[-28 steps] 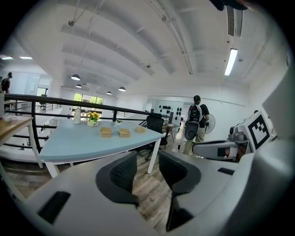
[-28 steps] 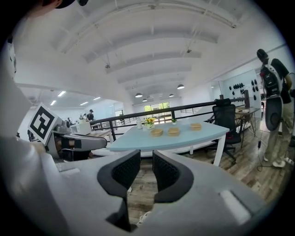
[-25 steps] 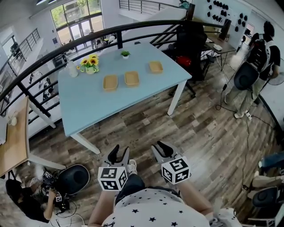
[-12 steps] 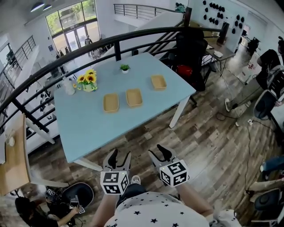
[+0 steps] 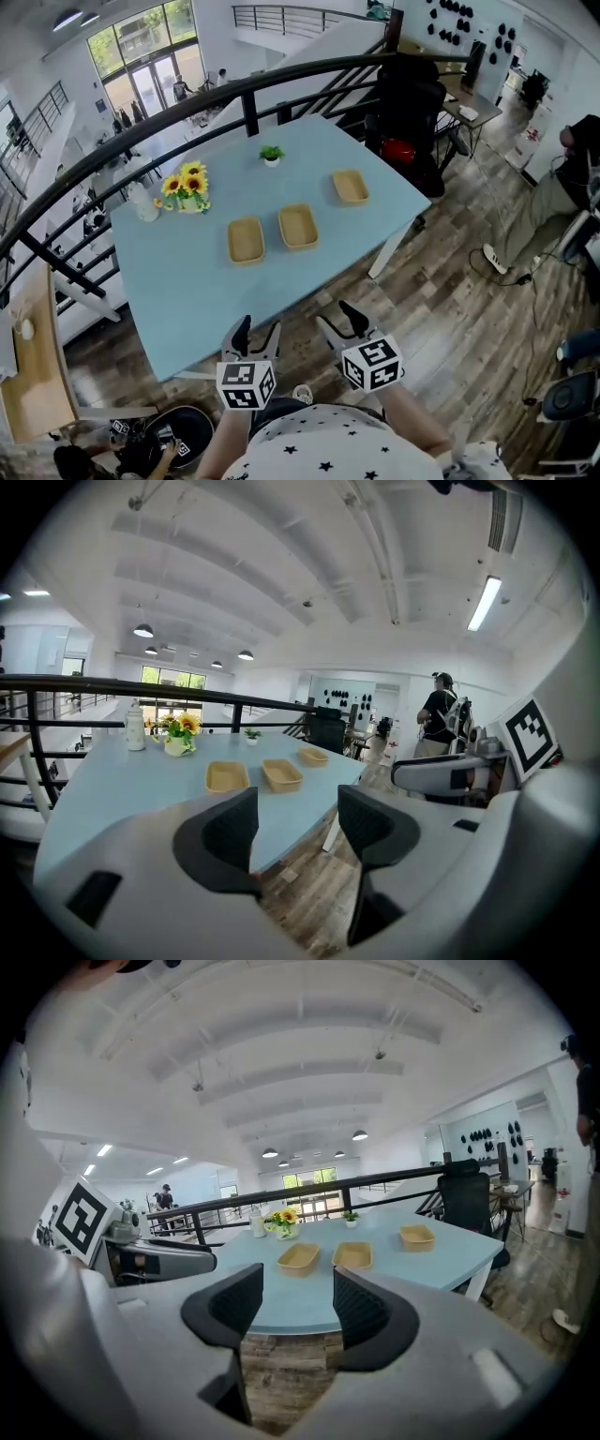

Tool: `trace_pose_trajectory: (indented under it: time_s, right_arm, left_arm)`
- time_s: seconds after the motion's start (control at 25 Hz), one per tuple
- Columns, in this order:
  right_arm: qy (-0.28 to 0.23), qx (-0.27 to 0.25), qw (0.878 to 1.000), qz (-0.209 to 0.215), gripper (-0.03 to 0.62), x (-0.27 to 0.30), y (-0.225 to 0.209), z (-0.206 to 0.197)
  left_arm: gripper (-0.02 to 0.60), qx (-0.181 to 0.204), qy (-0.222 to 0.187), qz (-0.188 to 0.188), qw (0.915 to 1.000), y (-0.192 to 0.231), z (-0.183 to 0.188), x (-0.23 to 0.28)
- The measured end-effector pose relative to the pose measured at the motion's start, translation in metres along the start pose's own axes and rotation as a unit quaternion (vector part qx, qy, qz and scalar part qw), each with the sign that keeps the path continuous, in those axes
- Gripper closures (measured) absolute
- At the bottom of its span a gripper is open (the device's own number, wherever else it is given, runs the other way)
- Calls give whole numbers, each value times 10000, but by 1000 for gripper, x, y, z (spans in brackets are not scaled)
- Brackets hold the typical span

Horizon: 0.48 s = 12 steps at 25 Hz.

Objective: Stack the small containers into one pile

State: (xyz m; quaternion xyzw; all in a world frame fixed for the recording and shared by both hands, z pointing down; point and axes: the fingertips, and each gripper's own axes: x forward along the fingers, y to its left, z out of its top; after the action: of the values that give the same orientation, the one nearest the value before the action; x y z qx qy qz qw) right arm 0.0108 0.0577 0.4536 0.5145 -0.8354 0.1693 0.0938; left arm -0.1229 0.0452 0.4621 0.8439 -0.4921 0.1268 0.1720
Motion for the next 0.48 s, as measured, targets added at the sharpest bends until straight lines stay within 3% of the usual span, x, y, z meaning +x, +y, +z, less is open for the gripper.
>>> trace_pose_trajectory:
  time_s: [0.48]
  right_arm:
    - [221, -20, 9998, 7, 375, 62, -13, 3]
  left_arm:
    - [334, -154, 393, 348, 9985, 67, -17, 49]
